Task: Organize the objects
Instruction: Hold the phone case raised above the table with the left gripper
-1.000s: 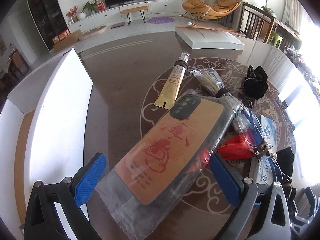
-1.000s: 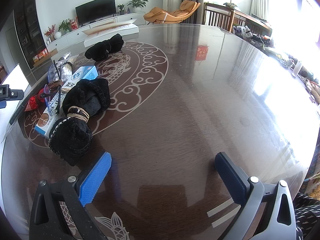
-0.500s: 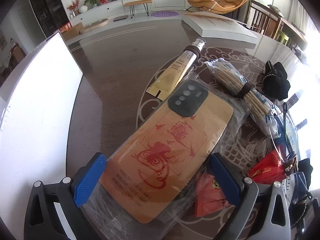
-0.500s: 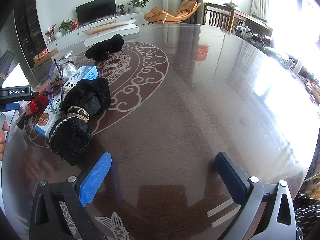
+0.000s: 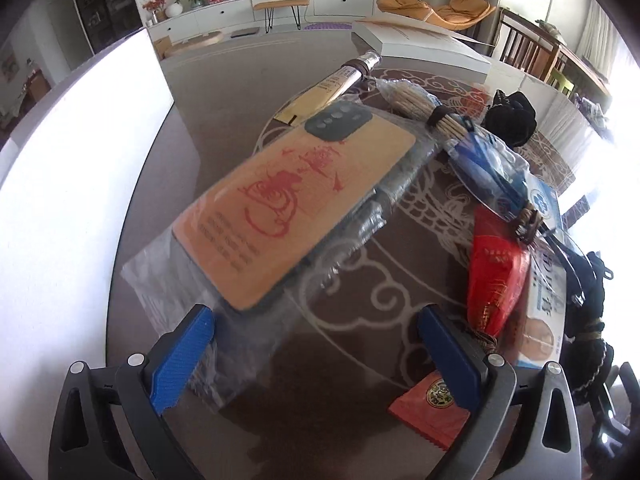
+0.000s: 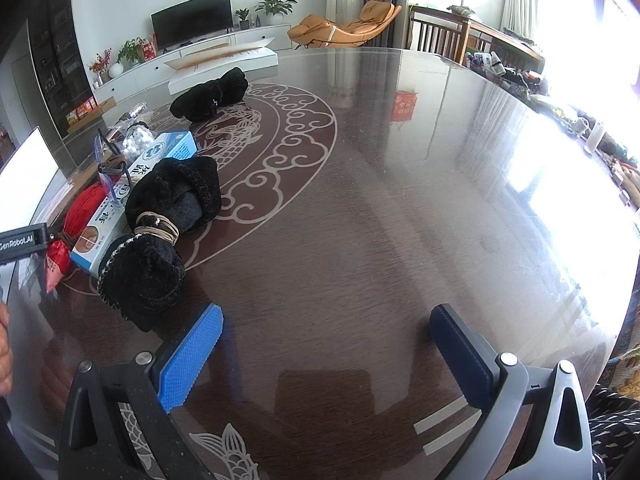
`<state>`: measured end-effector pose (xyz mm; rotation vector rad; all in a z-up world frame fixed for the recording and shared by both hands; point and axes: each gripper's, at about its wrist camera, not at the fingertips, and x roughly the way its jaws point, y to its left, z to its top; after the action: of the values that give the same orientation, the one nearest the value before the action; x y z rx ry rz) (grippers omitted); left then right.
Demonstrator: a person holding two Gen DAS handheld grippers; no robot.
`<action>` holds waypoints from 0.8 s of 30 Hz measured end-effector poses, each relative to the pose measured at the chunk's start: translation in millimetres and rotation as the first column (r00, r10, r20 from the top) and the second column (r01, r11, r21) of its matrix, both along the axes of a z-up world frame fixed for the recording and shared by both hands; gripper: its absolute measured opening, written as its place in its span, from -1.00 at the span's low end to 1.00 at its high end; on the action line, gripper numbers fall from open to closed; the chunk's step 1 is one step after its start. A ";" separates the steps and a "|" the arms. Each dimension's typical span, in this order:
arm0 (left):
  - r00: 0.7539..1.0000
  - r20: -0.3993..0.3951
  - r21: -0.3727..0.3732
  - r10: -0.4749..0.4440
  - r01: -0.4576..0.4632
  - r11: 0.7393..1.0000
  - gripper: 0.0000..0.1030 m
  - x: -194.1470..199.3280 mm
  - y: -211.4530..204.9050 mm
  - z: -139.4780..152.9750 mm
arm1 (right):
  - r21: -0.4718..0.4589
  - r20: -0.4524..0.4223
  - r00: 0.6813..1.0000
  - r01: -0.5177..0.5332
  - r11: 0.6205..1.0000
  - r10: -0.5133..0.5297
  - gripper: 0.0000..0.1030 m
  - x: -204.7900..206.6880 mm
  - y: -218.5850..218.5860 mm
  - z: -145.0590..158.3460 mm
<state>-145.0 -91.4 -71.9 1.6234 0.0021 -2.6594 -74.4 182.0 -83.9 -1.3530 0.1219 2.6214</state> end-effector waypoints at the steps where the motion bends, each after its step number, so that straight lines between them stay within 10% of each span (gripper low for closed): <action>1: 1.000 -0.007 -0.001 -0.012 0.012 1.000 1.00 8.7 4.4 -0.2 | 0.000 0.000 1.000 0.000 1.000 0.000 1.00 0.0 0.0 0.0; 13: 0.997 -0.070 0.110 -0.032 0.039 0.993 0.99 39.6 -3.2 37.9 | 0.000 0.000 1.000 0.000 1.000 0.000 1.00 0.0 -0.1 -0.2; 20: 0.990 -0.123 -0.088 -0.070 0.059 0.994 1.00 -19.5 -1.4 50.3 | 0.000 0.000 1.000 0.000 1.000 0.000 1.00 0.0 -0.1 -0.2; 24: 0.992 -0.010 -0.170 -0.124 0.121 0.978 1.00 -69.8 -3.0 30.3 | 0.000 0.000 1.000 0.000 1.000 0.000 1.00 -0.1 -0.1 -0.3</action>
<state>-214.8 -94.4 -41.6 1.5922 -0.3248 -2.6780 -74.5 181.9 -84.1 -1.3524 0.1218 2.6217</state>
